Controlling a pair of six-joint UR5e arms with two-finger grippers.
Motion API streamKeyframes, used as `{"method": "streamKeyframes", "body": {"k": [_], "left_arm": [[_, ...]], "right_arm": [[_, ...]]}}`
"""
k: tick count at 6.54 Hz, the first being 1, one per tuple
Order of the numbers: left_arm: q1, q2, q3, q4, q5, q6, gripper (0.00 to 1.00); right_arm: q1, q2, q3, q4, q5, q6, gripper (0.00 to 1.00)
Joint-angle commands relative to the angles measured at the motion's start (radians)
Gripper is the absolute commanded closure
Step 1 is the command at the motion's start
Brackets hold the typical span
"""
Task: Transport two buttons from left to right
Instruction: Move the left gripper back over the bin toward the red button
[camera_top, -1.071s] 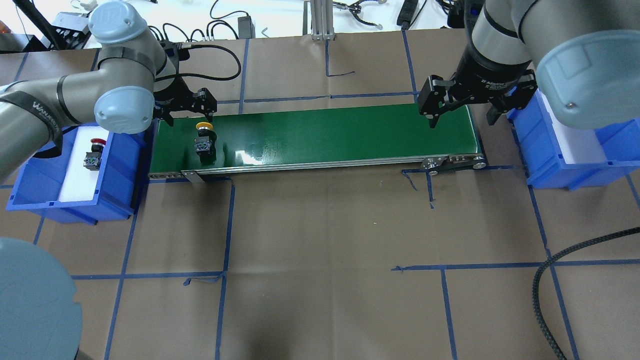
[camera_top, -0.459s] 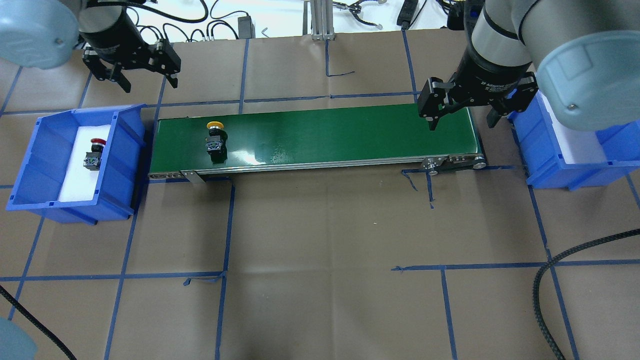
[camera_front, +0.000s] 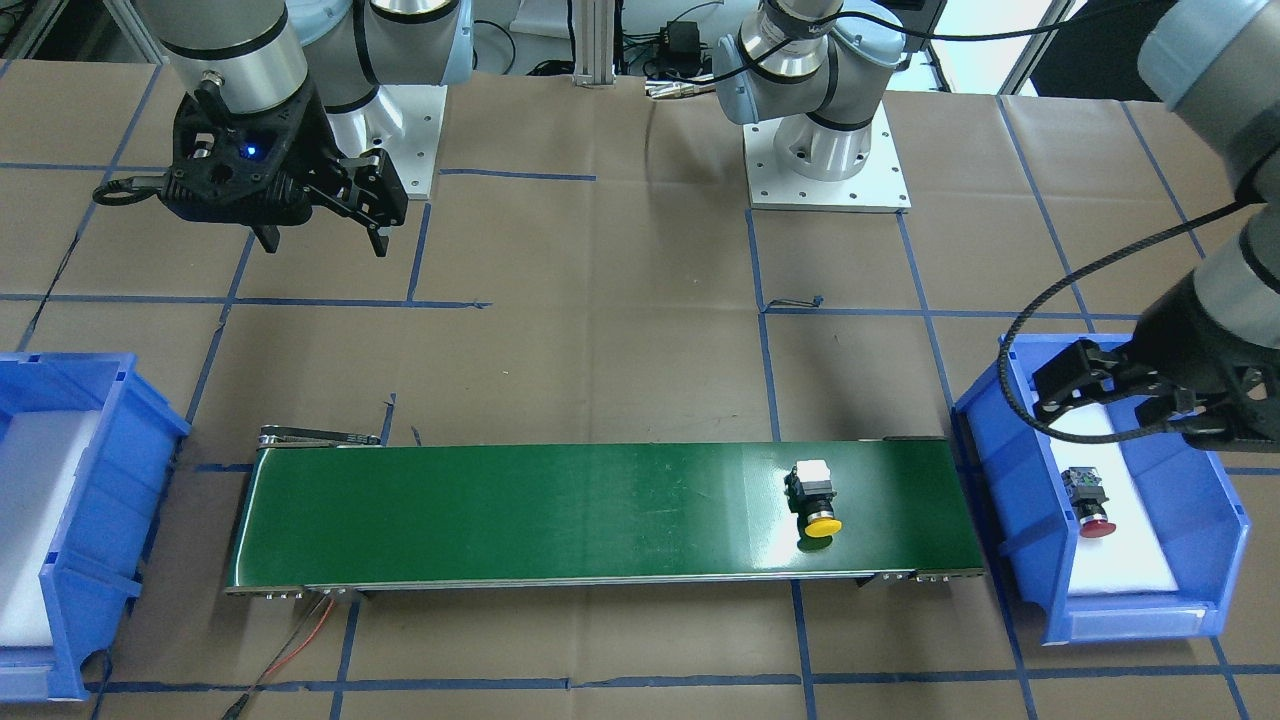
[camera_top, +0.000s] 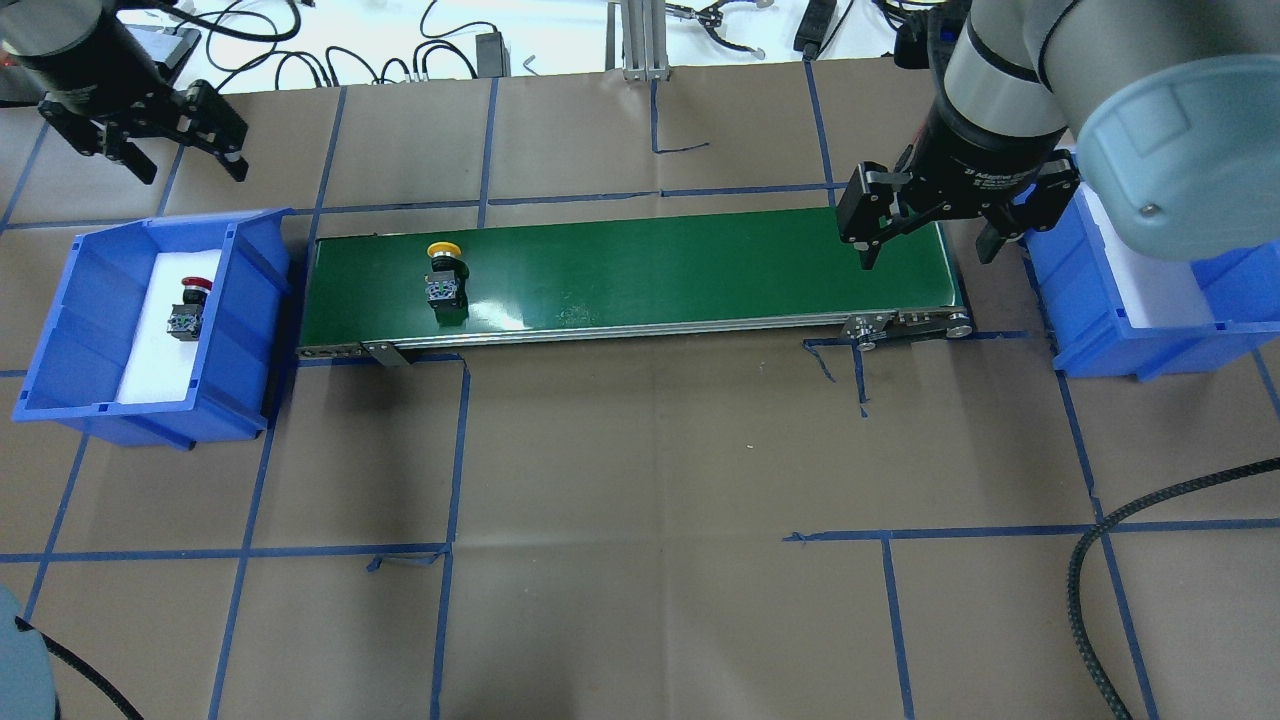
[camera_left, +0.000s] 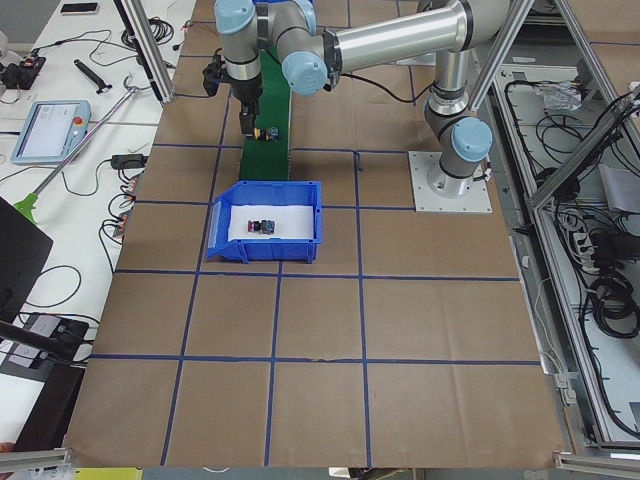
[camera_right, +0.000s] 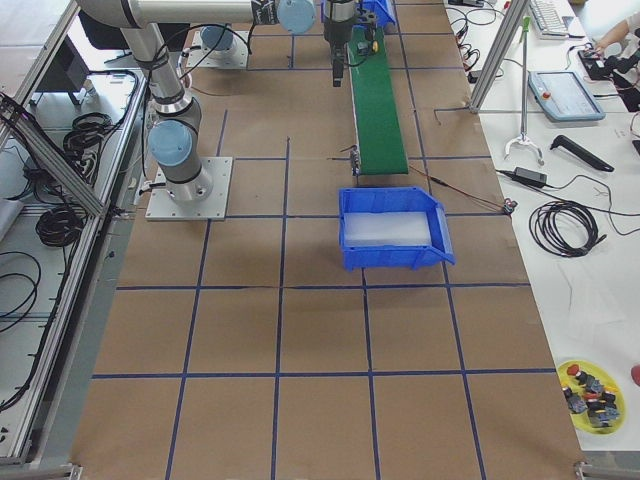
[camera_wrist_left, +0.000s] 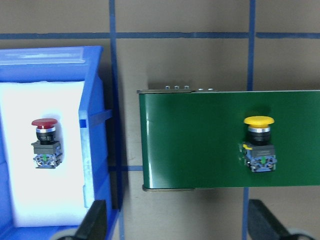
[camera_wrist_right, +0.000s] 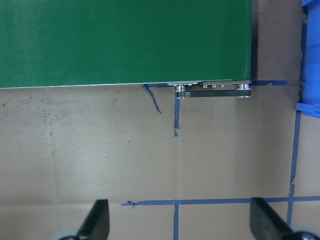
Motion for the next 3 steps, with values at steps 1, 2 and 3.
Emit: {"method": "streamKeyframes", "body": {"k": [1, 2, 3], "left_arm": [[0.163, -0.01, -0.015, -0.002, 0.0, 0.145, 0.01], [0.197, -0.01, -0.047, 0.006, 0.003, 0.188, 0.01], [0.207, -0.007, -0.087, 0.053, 0.006, 0.195, 0.01]], "right_arm": [[0.0, 0.003, -0.002, -0.003, 0.001, 0.002, 0.0], [0.0, 0.004, -0.004, -0.005, 0.001, 0.006, 0.0], [0.001, 0.004, 0.004, -0.005, 0.0, 0.004, 0.0]]}}
